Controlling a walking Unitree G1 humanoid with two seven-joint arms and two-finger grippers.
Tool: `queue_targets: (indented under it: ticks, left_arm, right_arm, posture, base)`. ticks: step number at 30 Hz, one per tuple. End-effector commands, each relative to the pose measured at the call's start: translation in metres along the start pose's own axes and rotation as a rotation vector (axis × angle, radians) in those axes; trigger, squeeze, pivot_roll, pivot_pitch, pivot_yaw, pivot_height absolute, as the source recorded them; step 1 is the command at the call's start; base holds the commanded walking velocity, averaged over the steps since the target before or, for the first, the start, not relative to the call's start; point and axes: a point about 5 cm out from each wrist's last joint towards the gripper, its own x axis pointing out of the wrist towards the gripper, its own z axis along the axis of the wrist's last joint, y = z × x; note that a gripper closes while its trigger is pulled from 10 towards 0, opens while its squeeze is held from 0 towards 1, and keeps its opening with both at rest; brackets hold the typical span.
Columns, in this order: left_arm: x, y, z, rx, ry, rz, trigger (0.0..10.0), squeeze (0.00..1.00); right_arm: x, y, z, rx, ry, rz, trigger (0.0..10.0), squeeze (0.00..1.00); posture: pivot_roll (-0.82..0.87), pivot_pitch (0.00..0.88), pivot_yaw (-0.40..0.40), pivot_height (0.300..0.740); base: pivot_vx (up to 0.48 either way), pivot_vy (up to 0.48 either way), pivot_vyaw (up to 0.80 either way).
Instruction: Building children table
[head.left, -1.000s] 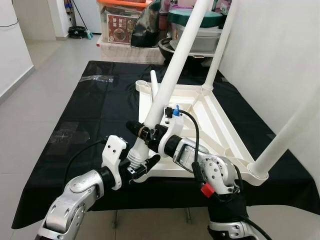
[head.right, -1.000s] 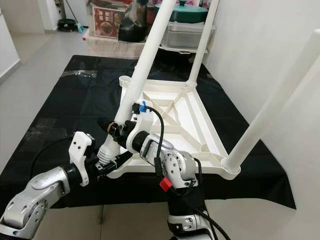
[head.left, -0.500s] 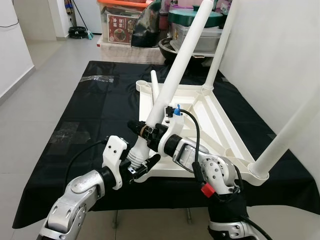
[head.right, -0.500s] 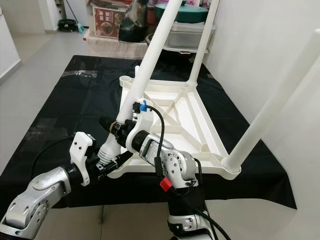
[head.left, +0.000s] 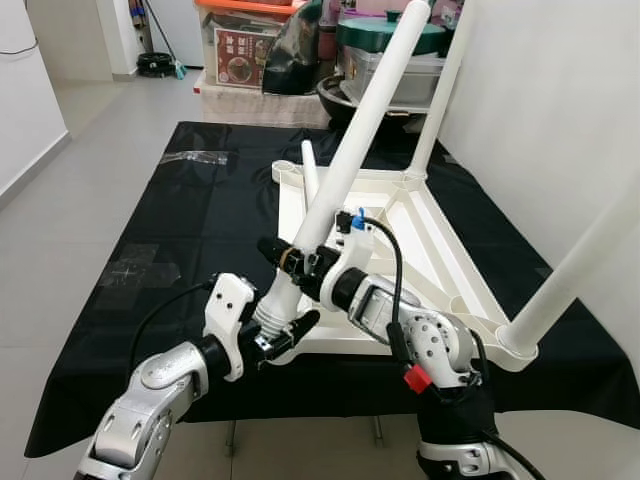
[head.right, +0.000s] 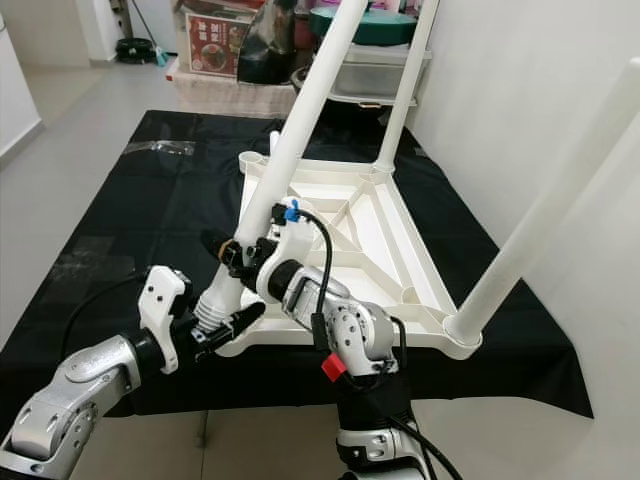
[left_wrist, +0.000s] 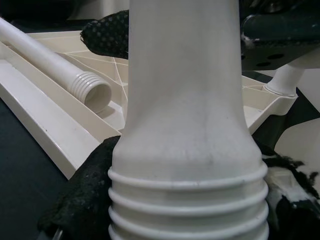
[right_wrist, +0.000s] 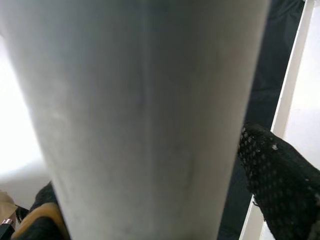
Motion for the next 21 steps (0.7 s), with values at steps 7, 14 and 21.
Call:
queue_targets:
  ticks: [7, 14, 21]
  left_arm:
    - [0.000, -0.007, 0.001, 0.021, -0.013, -0.044, 10.0, 0.00]
    - [0.000, -0.009, -0.001, 0.021, -0.005, -0.054, 10.0, 0.00]
    - [0.000, -0.010, -0.002, 0.023, -0.002, -0.056, 10.0, 0.00]
  right_arm:
    - [0.009, 0.013, 0.008, 0.076, -0.025, 0.052, 10.0, 0.00]
    - [0.009, 0.009, 0.019, 0.086, -0.060, 0.030, 10.0, 0.00]
    - [0.008, 0.009, 0.022, 0.053, -0.075, 0.035, 7.8, 0.00]
  posture:
    - [0.07, 0.000, -0.111, 0.740]
    - [0.07, 0.000, -0.110, 0.740]
    - [0.07, 0.000, -0.110, 0.740]
  base:
    - [0.000, 0.000, 0.00]
    - [0.000, 0.000, 0.00]
    - [0.000, 0.000, 0.00]
